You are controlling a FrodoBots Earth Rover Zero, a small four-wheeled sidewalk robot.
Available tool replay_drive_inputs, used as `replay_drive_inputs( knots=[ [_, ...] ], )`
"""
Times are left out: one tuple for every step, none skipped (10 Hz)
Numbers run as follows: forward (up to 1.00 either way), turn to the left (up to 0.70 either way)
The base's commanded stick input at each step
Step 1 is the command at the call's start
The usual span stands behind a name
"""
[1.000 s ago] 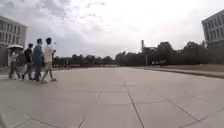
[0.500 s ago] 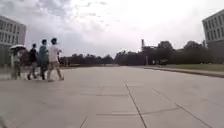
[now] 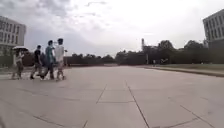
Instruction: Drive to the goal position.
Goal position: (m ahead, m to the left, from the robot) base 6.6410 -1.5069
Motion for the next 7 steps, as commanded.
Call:
replay_drive_inputs(
  knots=[
    [0.70, 0.00],
    [0.70, 0.00],
    [0.70, 0.00],
    [0.70, 0.00],
    [0.70, 0.00],
    [0.70, 0.00],
    [0.70, 0.00]
  ],
)
